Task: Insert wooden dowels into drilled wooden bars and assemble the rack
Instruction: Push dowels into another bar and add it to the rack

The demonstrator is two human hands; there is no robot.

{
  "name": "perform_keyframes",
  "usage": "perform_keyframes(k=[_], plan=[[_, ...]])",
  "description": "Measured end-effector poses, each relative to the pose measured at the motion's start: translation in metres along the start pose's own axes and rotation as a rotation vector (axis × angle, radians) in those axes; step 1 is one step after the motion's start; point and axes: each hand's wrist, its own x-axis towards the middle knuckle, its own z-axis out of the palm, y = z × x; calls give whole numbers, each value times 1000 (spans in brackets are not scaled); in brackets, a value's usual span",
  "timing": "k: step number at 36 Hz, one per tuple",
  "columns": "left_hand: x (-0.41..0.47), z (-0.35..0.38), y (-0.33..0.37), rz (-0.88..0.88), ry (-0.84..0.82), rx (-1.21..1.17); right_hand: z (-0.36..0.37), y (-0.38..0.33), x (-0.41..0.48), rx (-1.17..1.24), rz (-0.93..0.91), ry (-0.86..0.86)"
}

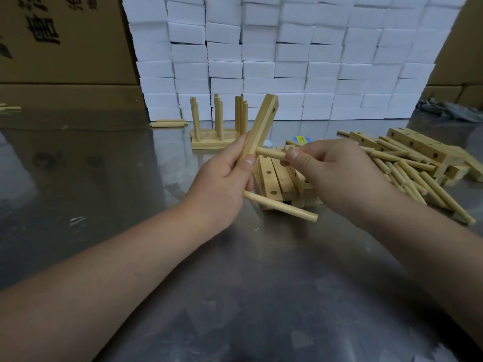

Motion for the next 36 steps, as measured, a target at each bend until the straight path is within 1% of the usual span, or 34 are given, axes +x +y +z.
perform_keyframes(k=[3,6,9,10,11,13,15,17,19,26,32,36], plan=[[-1,4,1,-55,21,-115,-5,-5,-1,-34,-63,54],[1,2,0,-148,94,-207,-16,-5,0,-2,-56,145],[6,-5,-3,-296,266,-307,-32,10,10,-54,20,356],[7,-7,-4,-327,300,-322,-36,17,15,-108,65,406],[8,-8,-5,-348,319,-328,-39,24,20,-185,117,418],[9,-9,-6,-374,325,-327,-41,40,28,-388,232,335],[8,-8,-7,-383,308,-325,-38,53,34,-552,332,192],[8,-6,-6,-381,286,-323,-34,63,38,-650,389,62],[8,-6,-5,-379,277,-319,-31,68,40,-711,418,-10],[7,-6,-5,-363,250,-299,-31,74,40,-881,545,-84],[6,-6,-5,-354,219,-275,-31,71,37,-955,589,-154],[6,-7,-6,-362,203,-276,-30,75,39,-986,590,-155]])
